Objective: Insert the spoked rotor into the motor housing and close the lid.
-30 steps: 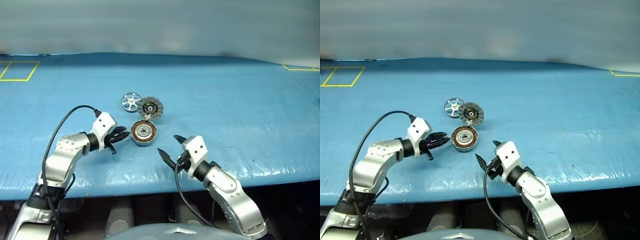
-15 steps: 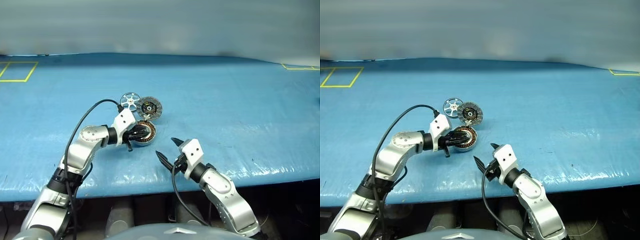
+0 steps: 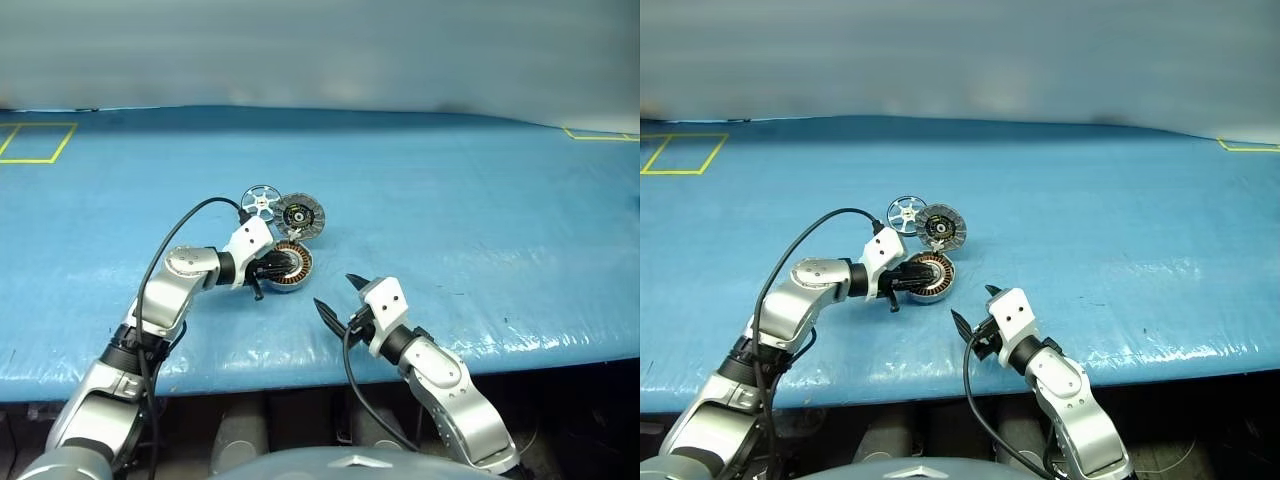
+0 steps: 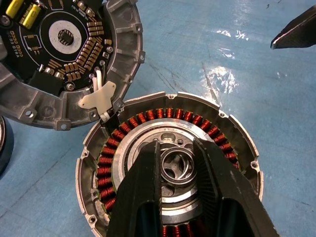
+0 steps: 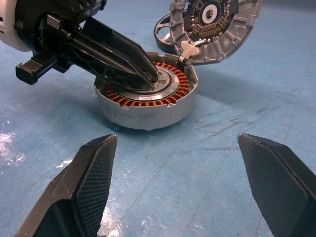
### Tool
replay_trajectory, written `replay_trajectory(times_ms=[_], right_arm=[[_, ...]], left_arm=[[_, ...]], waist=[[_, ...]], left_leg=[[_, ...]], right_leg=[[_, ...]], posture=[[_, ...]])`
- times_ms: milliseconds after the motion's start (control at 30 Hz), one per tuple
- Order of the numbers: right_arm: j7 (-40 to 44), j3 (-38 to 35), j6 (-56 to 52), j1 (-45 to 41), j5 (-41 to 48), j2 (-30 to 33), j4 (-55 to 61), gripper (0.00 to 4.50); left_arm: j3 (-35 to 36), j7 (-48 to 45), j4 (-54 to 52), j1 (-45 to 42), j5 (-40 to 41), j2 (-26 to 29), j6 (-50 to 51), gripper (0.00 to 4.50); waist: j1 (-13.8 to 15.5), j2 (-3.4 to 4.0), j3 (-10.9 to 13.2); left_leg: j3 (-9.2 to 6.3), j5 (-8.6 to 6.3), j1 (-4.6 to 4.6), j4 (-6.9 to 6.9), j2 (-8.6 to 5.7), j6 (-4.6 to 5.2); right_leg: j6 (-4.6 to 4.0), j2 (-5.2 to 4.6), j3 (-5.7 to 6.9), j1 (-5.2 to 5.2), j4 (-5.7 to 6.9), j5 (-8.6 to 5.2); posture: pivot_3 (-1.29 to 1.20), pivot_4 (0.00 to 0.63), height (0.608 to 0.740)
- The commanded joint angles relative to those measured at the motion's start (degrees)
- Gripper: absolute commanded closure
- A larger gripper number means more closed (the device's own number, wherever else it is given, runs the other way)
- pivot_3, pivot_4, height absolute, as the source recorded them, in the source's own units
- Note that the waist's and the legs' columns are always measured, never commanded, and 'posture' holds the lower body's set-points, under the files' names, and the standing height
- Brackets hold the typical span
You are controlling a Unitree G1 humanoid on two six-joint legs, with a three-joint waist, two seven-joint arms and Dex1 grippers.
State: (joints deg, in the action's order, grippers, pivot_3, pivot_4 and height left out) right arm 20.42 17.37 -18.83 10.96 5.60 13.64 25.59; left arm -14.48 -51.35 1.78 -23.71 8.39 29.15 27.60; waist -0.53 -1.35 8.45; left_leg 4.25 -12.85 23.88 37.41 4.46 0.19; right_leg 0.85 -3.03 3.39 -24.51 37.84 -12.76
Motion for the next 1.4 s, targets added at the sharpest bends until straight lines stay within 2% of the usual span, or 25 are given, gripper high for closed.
replay_trajectory(times_ms=[33, 100, 267, 333, 367, 433, 567, 667, 733, 833, 900, 1067, 1167, 1200, 1400], right_arm=[[-0.2, -0.7, 0.5, -0.3, 0.1, -0.1, 1.5, 0.37], [-0.5, -0.9, 0.1, -0.2, 0.1, 0.0, 1.6, 0.37], [-0.7, -1.1, -0.5, -0.1, 0.4, 0.0, 2.1, 0.37], [-0.6, -1.1, -0.8, 0.1, 0.7, 0.0, 2.6, 0.37], [-0.5, -1.0, -1.1, 0.1, 0.8, 0.1, 2.9, 0.37], [-0.4, -1.0, -1.8, 0.1, 1.1, 0.2, 3.7, 0.37], [-0.6, -1.2, -5.6, -0.8, 2.1, -0.1, 5.9, 0.37], [-2.7, -1.7, -15.4, -3.0, 3.4, -1.5, 8.8, 0.37], [-4.4, -1.6, -22.6, -5.8, 3.3, -2.1, 10.5, 0.37], [-6.4, -0.5, -30.9, -11.3, 2.5, -3.0, 12.2, 0.98], [-7.0, 0.5, -35.1, -14.9, 2.8, -3.6, 12.8, 1.65], [-9.7, 1.9, -44.5, -24.0, 2.6, -7.1, 11.2, 3.31], [-10.7, 2.9, -47.5, -28.2, 2.5, -9.2, 8.9, 4.32], [-10.9, 3.2, -48.1, -29.0, 2.5, -9.6, 8.4, 4.48], [-11.4, 4.8, -49.2, -31.8, 2.6, -11.9, 3.0, 4.48]], left_arm=[[-0.3, -0.2, 0.3, -1.2, -0.4, -0.5, -0.8, 3.85], [-0.4, -1.0, 0.0, -1.1, -0.1, -0.4, -0.7, 3.08], [3.5, -0.9, -1.8, -0.7, 3.4, -1.2, 0.9, 1.53], [5.3, -0.9, -3.1, -0.2, 5.2, -1.0, 1.6, 1.53], [6.3, -0.9, -4.1, 0.3, 6.2, -0.7, 2.2, 1.64], [8.0, -0.7, -6.6, 1.3, 7.5, 0.2, 3.3, 2.17], [10.2, 0.4, -11.3, 4.7, 8.9, 2.3, 5.0, 3.54], [11.7, 2.1, -14.6, 8.3, 9.4, 3.0, 5.3, 4.49], [12.8, 3.3, -16.0, 10.9, 9.6, 2.8, 4.0, 4.49], [14.0, 5.1, -17.0, 15.9, 8.5, 1.4, -2.0, 4.50], [15.6, 6.6, -16.7, 18.8, 9.4, -1.1, -6.3, 4.50], [15.4, 7.5, -15.9, 25.8, 7.1, -2.0, -14.2, 4.50], [16.4, 9.3, -15.3, 29.0, 7.5, -4.5, -19.8, 4.50], [16.8, 9.9, -15.1, 29.5, 8.0, -5.3, -20.6, 4.50], [16.3, 11.6, -12.7, 33.2, 6.0, -7.6, -27.8, 4.50]], waist=[[0.0, 0.00, 0.0], [0.0, 0.00, 0.0], [0.0, 0.00, 0.0], [-0.1, 0.00, 0.0], [-0.1, 0.00, 0.0], [-0.1, 0.00, 0.0], [-0.1, 0.00, 0.0], [-0.1, 0.00, 0.0], [-0.1, 0.01, 0.0], [-0.1, 0.01, 0.0], [-0.1, 0.04, 0.0], [-0.1, 0.04, 0.0], [-0.1, 0.04, 0.0], [0.0, 0.04, 0.0], [-0.2, 0.05, 0.0]], left_leg=[[-0.01, 0.00, 0.00, 0.02, 0.00, 0.00], [-0.01, 0.00, 0.00, 0.04, 0.00, 0.00], [-0.02, 0.00, 0.02, 0.12, 0.00, 0.00], [-0.02, 0.00, 0.02, 0.12, 0.00, 0.00], [-0.02, 0.00, 0.03, 0.12, 0.01, 0.00], [-0.01, -0.01, 0.03, 0.10, 0.02, 0.02], [0.01, -0.03, 0.02, 0.08, 0.02, 0.03], [0.05, -0.03, 0.01, 0.09, 0.03, 0.03], [0.05, -0.03, 0.00, 0.11, 0.04, 0.03], [0.07, -0.03, 0.00, 0.13, 0.04, 0.03], [0.09, -0.03, 0.00, 0.13, 0.04, 0.03], [0.06, -0.04, 0.05, 0.07, 0.04, 0.04], [0.09, -0.04, 0.05, 0.07, 0.04, 0.04], [0.09, -0.04, 0.05, 0.08, 0.02, 0.04], [0.11, -0.05, 0.07, 0.08, 0.03, 0.06]], right_leg=[[0.00, 0.00, 0.00, 0.01, 0.01, 0.00], [0.01, 0.00, 0.00, 0.01, 0.02, 0.00], [0.03, 0.00, -0.02, 0.03, 0.03, 0.02], [0.04, 0.00, -0.02, 0.02, 0.04, 0.03], [0.04, 0.01, -0.04, 0.01, 0.04, 0.03], [0.05, 0.03, -0.07, -0.01, 0.05, 0.03], [0.05, 0.04, -0.11, -0.02, 0.03, 0.03], [0.05, 0.03, -0.14, -0.02, 0.04, 0.03], [0.05, 0.02, -0.14, -0.02, 0.05, 0.03], [0.05, 0.01, -0.15, -0.02, 0.06, 0.04], [0.05, 0.01, -0.16, -0.04, 0.06, 0.04], [0.02, 0.02, -0.12, -0.09, 0.06, 0.04], [0.03, 0.00, -0.13, -0.09, 0.05, 0.05], [0.03, -0.02, -0.12, -0.08, 0.04, 0.05], [0.04, -0.05, -0.08, -0.09, 0.03, 0.05]], posture=[[0.00, 0.150, 0.740], [0.00, 0.150, 0.740], [0.00, 0.150, 0.740], [0.00, 0.150, 0.740], [0.00, 0.150, 0.740], [0.00, 0.150, 0.740], [0.00, 0.150, 0.740], [0.00, 0.150, 0.740], [0.00, 0.150, 0.740], [0.00, 0.150, 0.740], [0.00, 0.150, 0.740], [0.00, 0.150, 0.740], [0.00, 0.150, 0.740], [0.00, 0.150, 0.740], [0.00, 0.150, 0.740]])
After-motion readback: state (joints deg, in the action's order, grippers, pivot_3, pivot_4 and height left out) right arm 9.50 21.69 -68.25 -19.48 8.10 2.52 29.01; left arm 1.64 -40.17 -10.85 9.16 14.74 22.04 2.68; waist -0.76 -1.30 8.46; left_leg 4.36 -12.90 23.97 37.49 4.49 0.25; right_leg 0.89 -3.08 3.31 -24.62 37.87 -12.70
